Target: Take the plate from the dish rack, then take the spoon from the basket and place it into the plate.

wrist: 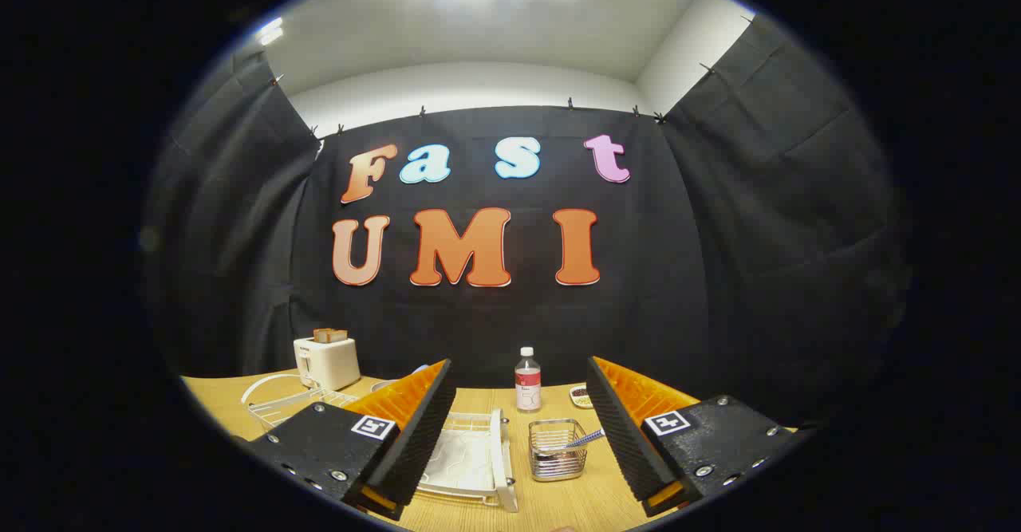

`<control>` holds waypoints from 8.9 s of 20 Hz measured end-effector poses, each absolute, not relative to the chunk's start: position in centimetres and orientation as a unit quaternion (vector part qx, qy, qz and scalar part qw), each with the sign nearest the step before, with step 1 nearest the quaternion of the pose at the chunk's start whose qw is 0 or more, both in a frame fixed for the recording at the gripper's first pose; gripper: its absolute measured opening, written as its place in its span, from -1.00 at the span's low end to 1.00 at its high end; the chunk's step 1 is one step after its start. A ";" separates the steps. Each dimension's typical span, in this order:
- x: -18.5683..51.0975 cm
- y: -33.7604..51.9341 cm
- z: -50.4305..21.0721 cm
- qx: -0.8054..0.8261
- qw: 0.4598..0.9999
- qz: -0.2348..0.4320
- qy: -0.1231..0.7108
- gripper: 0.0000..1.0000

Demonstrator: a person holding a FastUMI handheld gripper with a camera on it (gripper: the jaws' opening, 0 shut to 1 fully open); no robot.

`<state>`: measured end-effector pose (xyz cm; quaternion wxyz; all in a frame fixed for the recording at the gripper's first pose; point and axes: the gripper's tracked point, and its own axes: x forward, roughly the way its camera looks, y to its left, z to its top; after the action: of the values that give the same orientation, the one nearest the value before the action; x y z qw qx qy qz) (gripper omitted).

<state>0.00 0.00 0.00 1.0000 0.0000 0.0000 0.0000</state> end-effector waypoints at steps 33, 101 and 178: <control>0.4 3.8 -1.2 0.000 0.999 0.051 0.016 0.95; 6.2 10.7 -8.0 0.074 0.868 0.097 0.481 -0.38; 2.6 -2.2 -1.4 0.087 0.984 0.040 0.149 -0.80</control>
<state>2.59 -2.23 -1.38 0.9843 0.0870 0.1485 0.0399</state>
